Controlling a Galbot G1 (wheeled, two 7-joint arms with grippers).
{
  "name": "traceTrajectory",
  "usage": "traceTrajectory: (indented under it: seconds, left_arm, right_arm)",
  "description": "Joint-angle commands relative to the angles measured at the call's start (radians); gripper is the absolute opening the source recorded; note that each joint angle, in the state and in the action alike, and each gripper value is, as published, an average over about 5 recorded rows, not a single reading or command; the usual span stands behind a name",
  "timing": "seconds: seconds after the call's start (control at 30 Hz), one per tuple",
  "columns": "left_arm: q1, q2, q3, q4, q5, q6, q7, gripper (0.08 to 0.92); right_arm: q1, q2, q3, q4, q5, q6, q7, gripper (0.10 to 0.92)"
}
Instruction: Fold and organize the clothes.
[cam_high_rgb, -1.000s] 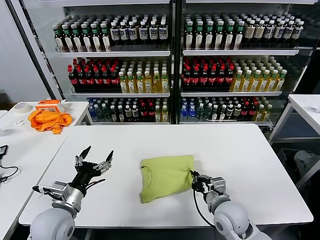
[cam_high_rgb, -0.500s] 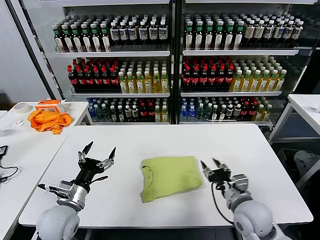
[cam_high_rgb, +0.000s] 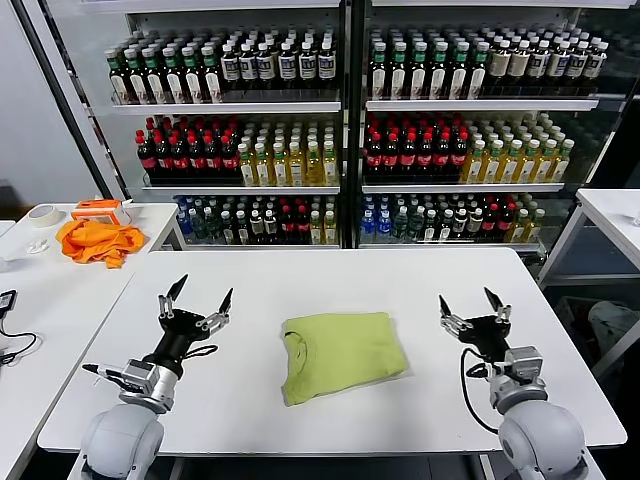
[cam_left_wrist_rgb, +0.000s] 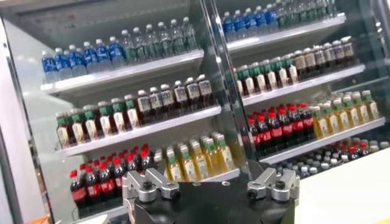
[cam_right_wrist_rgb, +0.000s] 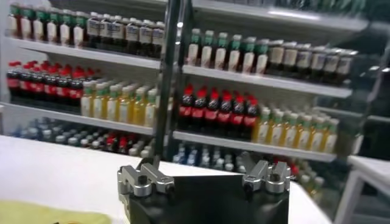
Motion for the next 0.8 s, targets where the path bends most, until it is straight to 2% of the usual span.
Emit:
traceTrajectory:
  seconds: [0.03, 0.57, 0.8]
  left_arm:
    - [-0.037, -0.018, 0.021, 0.074, 0.015, -0.151, 0.060, 0.823]
    - [-0.013, -0.020, -0.015, 0.052, 0.021, -0.174, 0.057, 0.823]
    - [-0.009, -0.051, -0.011, 0.060, 0.031, -0.171, 0.065, 0.823]
  right_arm:
    - [-0.086, 0.034, 0.088, -0.030, -0.116, 0.144, -0.023, 0.823]
    - [0.007, 0.024, 0.023, -0.095, -0.135, 0.127, -0.015, 0.823]
    - [0.030, 0.005, 0.008, -0.111, -0.134, 0.127, -0.034, 0.823]
